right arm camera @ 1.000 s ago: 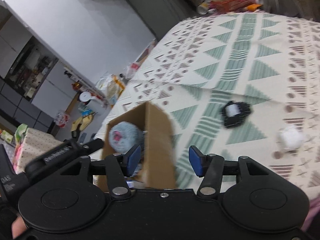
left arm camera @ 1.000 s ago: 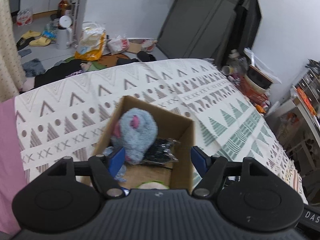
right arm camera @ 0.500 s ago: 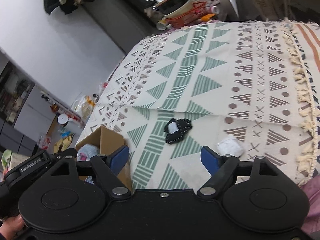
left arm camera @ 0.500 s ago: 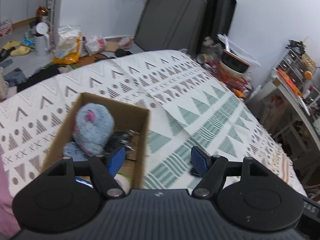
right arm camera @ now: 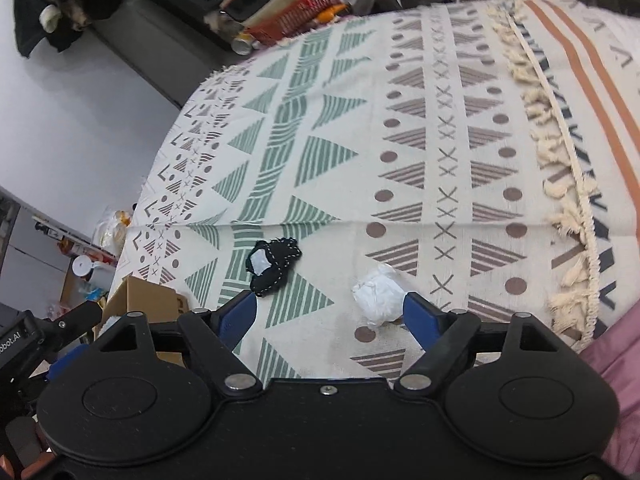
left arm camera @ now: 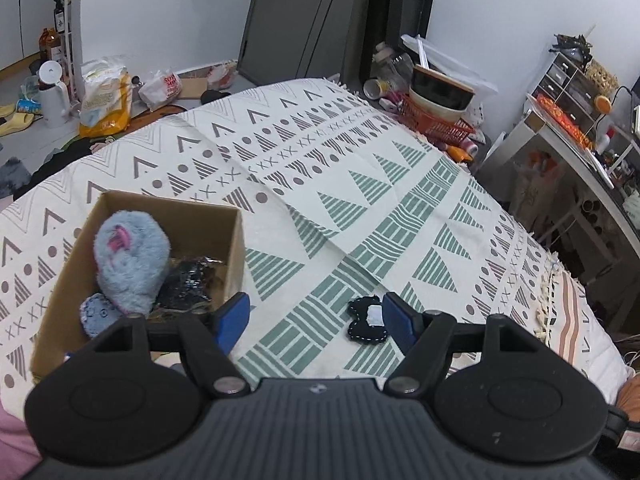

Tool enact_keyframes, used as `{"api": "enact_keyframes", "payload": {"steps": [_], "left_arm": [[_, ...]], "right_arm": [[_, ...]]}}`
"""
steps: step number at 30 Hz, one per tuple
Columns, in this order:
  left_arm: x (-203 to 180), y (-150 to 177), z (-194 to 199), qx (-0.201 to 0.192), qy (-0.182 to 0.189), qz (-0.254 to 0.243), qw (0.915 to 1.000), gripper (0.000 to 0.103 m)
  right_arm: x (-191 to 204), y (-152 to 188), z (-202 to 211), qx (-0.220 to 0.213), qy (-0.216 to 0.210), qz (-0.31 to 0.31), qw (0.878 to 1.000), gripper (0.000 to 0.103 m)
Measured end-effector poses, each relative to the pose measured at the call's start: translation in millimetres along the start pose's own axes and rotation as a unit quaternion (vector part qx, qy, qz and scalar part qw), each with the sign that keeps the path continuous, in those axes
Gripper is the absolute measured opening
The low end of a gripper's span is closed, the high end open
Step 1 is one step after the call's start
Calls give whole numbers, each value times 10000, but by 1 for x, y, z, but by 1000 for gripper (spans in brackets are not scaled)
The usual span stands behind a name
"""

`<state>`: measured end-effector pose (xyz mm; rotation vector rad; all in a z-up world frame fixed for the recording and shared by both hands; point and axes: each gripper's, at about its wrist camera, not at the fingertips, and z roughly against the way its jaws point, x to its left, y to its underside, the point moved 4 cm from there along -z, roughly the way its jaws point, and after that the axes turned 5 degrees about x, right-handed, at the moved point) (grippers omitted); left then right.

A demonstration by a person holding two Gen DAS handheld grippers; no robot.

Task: Organize soft objects
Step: 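Move the left gripper to the black patch while right approaches the white plastic bag, then close the right gripper on the white bag while left closes on the black patch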

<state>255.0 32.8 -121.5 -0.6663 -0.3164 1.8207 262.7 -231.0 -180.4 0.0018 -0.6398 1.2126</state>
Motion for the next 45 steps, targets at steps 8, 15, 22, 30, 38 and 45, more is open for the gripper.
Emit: {"api": "enact_keyframes", "payload": {"steps": [8, 15, 22, 30, 38, 45], "left_arm": [[-26, -3, -32, 199, 51, -84, 9998, 71], [-47, 7, -68, 425, 106, -216, 9988, 71], [-59, 13, -103, 619, 117, -193, 9978, 71], [-57, 16, -135, 786, 10, -87, 9969, 68], [-58, 21, -159, 946, 14, -22, 9955, 61], [-57, 25, -173, 982, 2, 21, 9952, 58]], "right_arm": [[-22, -3, -19, 154, -71, -548, 9984, 78], [-32, -5, -42, 365, -195, -883, 9952, 70], [-45, -7, -65, 642, -379, -1235, 9895, 52], [-43, -12, -79, 704, -566, -1189, 9888, 34], [-46, -22, -88, 646, -625, -1238, 9882, 41], [-48, -28, -90, 505, -590, -1285, 9887, 48]]}}
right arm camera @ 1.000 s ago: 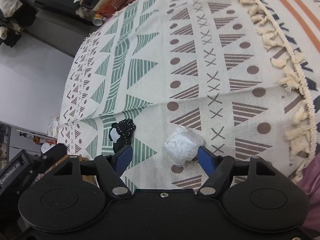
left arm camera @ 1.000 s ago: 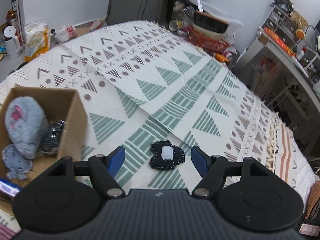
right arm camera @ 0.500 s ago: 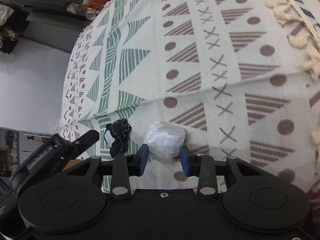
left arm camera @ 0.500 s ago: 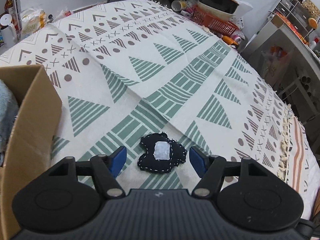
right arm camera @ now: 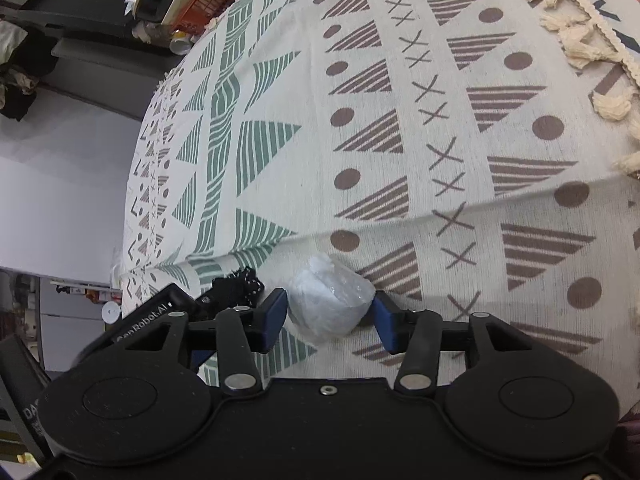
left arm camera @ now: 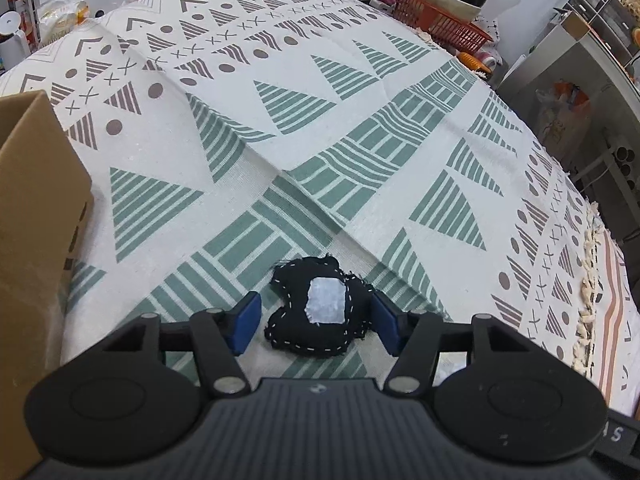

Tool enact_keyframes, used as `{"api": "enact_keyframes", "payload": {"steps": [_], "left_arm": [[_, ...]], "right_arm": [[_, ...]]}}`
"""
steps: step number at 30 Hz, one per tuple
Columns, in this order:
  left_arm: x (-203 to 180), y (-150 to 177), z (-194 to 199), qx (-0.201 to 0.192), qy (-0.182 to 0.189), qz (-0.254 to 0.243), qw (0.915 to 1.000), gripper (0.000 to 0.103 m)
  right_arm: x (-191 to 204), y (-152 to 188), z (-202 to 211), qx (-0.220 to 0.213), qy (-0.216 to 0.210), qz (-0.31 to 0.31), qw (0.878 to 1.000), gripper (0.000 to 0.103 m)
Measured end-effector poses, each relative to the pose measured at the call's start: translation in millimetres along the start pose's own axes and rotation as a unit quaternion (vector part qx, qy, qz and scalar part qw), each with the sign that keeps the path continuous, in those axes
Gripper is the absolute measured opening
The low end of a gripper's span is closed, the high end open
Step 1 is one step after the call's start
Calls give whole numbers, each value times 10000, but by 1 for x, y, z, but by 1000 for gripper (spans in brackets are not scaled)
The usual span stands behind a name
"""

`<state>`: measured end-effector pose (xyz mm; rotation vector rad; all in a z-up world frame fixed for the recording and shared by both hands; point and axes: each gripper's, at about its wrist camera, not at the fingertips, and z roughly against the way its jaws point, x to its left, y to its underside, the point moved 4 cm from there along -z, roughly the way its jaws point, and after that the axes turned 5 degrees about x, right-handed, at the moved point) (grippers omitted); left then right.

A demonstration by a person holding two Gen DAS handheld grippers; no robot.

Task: Organize soft objects
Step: 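Close the right gripper on the white bag while left closes on the black patch, then carry the black patch with left while right carries the white bag over the box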

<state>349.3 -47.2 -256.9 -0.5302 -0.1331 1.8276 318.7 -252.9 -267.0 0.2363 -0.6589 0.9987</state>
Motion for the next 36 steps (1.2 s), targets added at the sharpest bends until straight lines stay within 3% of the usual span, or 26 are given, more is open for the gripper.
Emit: {"api": "enact_keyframes", "payload": {"steps": [8, 21, 36], "left_arm": [[-4, -1, 6, -66, 132, -35, 9999, 23], [3, 8, 67, -443, 154, -289, 9985, 23], [44, 21, 136, -722, 186, -216, 9970, 23]], "right_arm": [[0, 0, 0, -96, 38, 93, 9999, 42], [5, 14, 33, -380, -101, 416, 9984, 40], [37, 39, 62, -503, -273, 1029, 9931, 39]]}}
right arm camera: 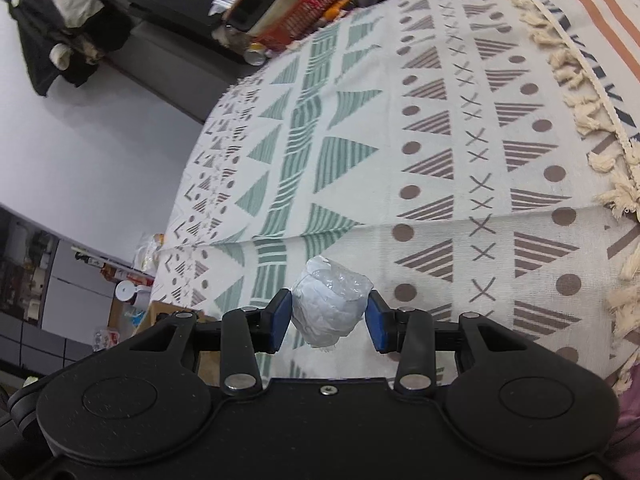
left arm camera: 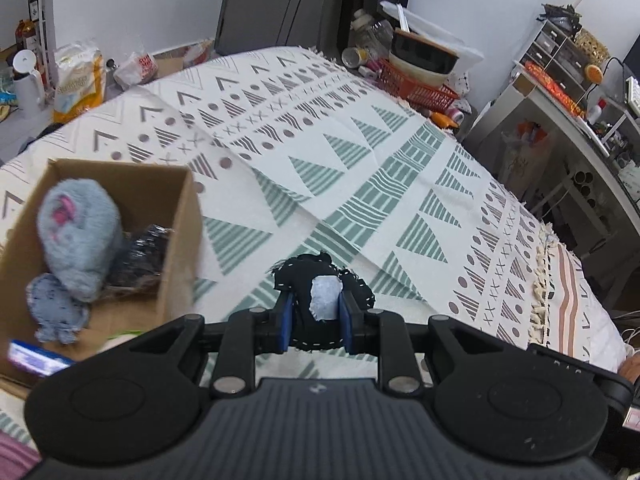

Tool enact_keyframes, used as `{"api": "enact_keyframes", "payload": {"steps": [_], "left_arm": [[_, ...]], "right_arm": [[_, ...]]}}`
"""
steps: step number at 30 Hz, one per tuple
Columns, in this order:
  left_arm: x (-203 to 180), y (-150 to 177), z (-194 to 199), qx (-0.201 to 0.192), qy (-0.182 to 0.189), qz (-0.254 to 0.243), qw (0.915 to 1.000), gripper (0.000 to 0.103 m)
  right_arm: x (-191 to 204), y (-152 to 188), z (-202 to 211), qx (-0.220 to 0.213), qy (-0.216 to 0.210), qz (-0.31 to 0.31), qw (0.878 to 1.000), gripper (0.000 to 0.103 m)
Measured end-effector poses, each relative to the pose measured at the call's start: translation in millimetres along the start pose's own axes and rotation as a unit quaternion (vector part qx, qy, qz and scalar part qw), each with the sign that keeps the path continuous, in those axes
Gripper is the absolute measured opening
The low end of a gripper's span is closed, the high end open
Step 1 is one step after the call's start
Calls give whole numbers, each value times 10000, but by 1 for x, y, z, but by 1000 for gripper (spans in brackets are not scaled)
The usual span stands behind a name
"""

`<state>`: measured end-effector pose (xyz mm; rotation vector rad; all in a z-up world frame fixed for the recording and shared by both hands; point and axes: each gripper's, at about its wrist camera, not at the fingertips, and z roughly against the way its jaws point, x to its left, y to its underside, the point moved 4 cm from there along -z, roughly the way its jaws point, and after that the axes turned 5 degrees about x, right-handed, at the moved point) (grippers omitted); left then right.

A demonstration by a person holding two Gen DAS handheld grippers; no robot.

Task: Organize soft objects
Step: 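Carry the black patch with left while right carries the white bag over the box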

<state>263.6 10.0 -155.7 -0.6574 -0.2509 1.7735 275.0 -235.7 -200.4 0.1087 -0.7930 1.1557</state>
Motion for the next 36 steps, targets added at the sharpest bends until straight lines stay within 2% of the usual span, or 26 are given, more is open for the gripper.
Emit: {"api": "enact_keyframes", "payload": {"steps": [13, 21, 36], "left_arm": [[42, -5, 52, -441, -76, 87, 9990, 23], [66, -8, 68, -730, -20, 187, 9972, 23], [116, -10, 70, -687, 34, 561, 9961, 24]], "right_arm": [[45, 9, 37, -307, 34, 834, 9960, 39], [75, 19, 45, -384, 85, 1208, 9919, 39], [136, 37, 35, -414, 66, 1744, 9838, 39]]}}
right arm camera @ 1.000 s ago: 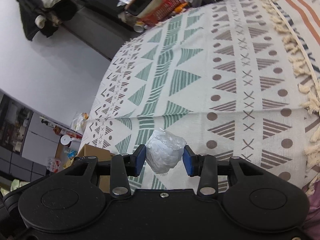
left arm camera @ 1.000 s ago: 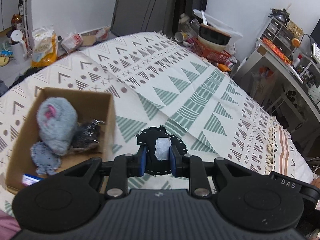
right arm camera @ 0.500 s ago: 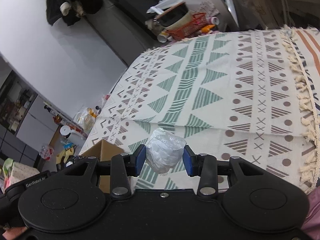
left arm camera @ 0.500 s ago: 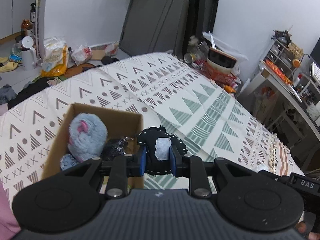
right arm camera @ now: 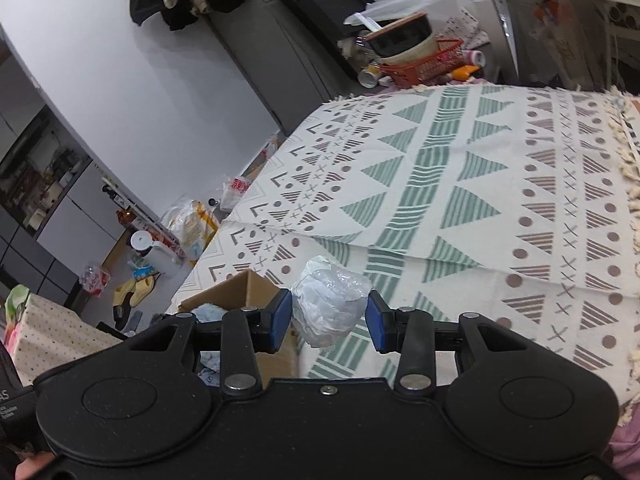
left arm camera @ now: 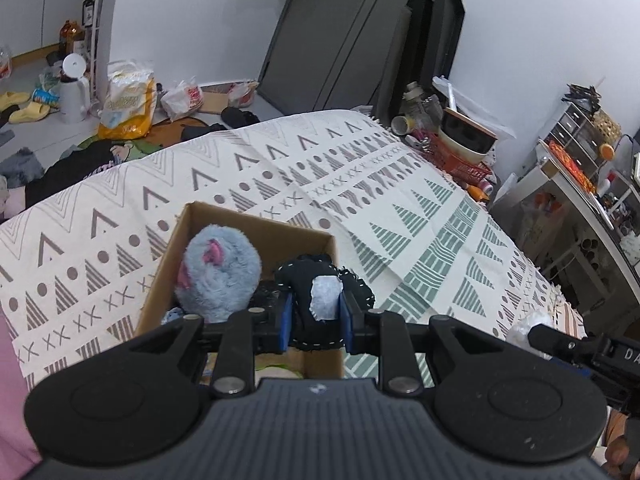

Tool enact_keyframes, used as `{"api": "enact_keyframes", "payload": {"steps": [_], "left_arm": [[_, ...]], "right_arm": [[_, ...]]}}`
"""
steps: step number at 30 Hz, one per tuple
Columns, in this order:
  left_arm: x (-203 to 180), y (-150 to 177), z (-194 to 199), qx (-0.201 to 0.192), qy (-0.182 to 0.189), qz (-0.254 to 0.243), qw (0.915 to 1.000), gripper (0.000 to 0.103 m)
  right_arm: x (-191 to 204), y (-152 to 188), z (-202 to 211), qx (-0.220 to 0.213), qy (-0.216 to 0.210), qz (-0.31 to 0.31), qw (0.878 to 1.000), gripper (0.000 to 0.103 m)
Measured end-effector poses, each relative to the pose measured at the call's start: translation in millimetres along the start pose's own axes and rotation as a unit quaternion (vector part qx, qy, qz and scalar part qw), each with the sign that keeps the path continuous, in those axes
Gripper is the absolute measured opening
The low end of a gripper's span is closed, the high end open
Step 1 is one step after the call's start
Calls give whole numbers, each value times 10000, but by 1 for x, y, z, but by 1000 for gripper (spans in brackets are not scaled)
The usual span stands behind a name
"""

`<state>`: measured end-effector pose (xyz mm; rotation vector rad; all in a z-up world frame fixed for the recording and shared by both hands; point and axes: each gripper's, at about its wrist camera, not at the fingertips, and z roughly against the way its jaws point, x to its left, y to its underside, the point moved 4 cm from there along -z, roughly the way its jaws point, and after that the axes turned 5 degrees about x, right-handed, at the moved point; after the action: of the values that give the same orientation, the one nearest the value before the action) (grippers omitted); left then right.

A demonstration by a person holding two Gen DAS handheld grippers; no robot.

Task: Organize soft objects
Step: 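Carry the black patch with left while right carries the white bag over the box, then open the left gripper into the box while right drops the white bag in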

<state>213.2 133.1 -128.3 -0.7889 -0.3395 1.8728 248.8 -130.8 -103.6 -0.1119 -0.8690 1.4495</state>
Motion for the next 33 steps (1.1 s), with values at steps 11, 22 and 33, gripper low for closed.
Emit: {"api": "enact_keyframes", "payload": {"steps": [11, 22, 33], "left_arm": [[39, -6, -8, 51, -245, 491, 9985, 25], [55, -6, -16, 258, -278, 745, 9965, 48], [60, -9, -8, 81, -521, 748, 9958, 63]], "right_arm": [[51, 10, -27, 174, -243, 256, 9992, 39], [89, 20, -51, 410, -484, 357, 9973, 40], [108, 30, -68, 665, -675, 378, 9948, 41]]}}
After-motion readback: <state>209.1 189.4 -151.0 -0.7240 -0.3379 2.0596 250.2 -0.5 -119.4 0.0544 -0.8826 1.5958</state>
